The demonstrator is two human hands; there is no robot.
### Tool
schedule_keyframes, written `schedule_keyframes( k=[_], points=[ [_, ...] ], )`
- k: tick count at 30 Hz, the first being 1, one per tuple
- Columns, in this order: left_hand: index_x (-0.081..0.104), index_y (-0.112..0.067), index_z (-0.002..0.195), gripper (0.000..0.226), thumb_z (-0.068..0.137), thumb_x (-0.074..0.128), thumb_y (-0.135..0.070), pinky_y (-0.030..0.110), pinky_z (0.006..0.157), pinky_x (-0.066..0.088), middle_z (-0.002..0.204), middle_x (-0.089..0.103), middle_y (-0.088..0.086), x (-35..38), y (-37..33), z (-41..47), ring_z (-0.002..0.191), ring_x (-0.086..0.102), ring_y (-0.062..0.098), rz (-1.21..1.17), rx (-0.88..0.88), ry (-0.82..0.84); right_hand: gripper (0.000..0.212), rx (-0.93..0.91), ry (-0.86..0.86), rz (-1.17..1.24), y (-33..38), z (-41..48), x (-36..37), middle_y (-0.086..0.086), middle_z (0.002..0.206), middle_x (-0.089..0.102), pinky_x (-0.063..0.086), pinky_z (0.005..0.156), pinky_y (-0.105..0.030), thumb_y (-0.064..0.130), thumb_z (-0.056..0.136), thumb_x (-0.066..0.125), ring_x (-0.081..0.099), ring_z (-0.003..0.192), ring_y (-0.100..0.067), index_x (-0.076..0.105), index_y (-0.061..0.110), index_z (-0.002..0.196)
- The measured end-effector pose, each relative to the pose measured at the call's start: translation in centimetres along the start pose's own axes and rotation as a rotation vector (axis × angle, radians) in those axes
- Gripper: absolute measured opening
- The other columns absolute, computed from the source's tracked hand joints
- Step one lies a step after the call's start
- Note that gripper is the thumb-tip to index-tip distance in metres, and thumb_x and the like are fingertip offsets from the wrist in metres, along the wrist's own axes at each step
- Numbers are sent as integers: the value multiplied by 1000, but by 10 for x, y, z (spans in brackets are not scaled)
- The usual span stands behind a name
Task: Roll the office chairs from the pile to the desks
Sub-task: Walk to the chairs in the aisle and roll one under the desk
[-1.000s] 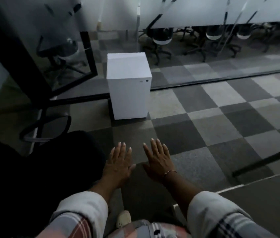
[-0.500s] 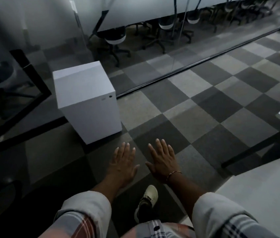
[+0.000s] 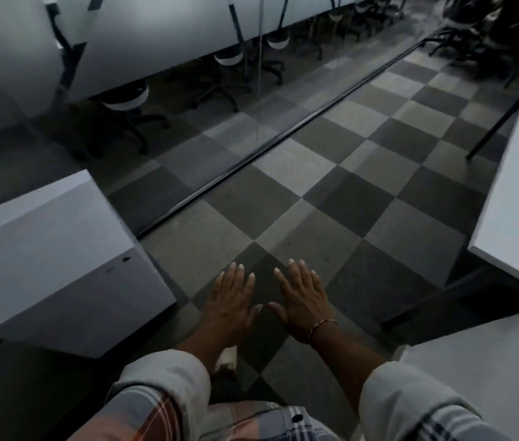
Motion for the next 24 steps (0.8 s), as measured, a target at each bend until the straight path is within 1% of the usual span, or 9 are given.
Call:
schedule_keyframes(
  k=[6, 10, 11, 12, 14, 15, 18, 21, 24],
  points=[
    [-2, -14, 160, 93, 82, -14, -64, 44, 123, -12, 166, -12, 16, -43, 25, 133, 151, -22, 29, 34, 124, -80, 75, 119, -69, -2, -55, 109, -36, -13, 164, -13, -9, 119, -47, 61, 99, 32, -19, 149, -31, -4, 29, 157],
    [-3, -17, 160, 93, 81, -13, -65, 44, 122, -12, 165, -17, 12, -85, 40, 212, 151, -21, 29, 22, 208, -93, 75, 185, -112, 11, -81, 175, -72, -13, 164, -13, -10, 118, -46, 59, 99, 32, -18, 149, -30, -2, 27, 157],
    [0, -16, 160, 91, 83, -10, -64, 44, 123, -9, 164, -14, 13, -95, 43, 232, 152, -18, 29, 32, 227, -101, 74, 200, -127, 12, -87, 190, -83, -13, 164, -12, -11, 117, -45, 59, 100, 32, -18, 149, -30, -2, 27, 157],
    [9, -14, 160, 88, 88, -4, -61, 46, 125, -1, 165, -4, 18, -106, 48, 254, 152, -10, 31, 44, 250, -141, 74, 228, -150, 26, -95, 205, -92, -13, 165, -11, -11, 117, -44, 59, 100, 32, -18, 149, -30, -1, 27, 158],
    [37, -8, 152, 77, 96, 17, -55, 51, 122, 19, 158, 31, 25, -116, 55, 297, 150, 16, 36, 96, 296, -178, 74, 283, -170, 41, -110, 230, -108, -12, 165, -11, -11, 117, -44, 59, 100, 30, -18, 150, -30, -2, 26, 158],
    [43, -7, 149, 72, 97, 24, -53, 52, 120, 21, 153, 40, 26, -119, 58, 320, 148, 26, 38, 102, 308, -165, 74, 308, -175, 53, -119, 242, -114, -12, 165, -11, -12, 117, -44, 60, 100, 29, -18, 150, -30, -1, 26, 158],
    [40, -8, 150, 70, 98, 30, -54, 51, 115, 16, 153, 40, 25, -125, 53, 374, 146, 32, 40, 87, 328, -130, 74, 372, -187, 70, -150, 269, -125, -13, 164, -10, -10, 119, -46, 62, 98, 25, -18, 149, -29, 1, 25, 158],
    [45, -8, 147, 70, 98, 30, -55, 52, 112, 17, 151, 43, 25, -132, 38, 430, 143, 37, 41, 103, 382, -152, 75, 454, -192, 90, -191, 302, -131, -13, 165, -10, -5, 122, -48, 65, 97, 23, -17, 150, -30, 3, 25, 158],
    [45, -8, 146, 68, 97, 33, -54, 52, 113, 19, 149, 46, 25, -132, 17, 495, 142, 40, 41, 107, 434, -166, 76, 496, -182, 94, -240, 341, -135, -13, 164, -11, -6, 121, -48, 66, 97, 21, -18, 149, -30, 2, 25, 158]
  ],
)
Point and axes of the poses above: each hand's wrist, its own z-axis towards the middle knuckle, its own x-axis out of the palm, y = z × x, the point moved 6 cm from there along z, towards the middle knuckle
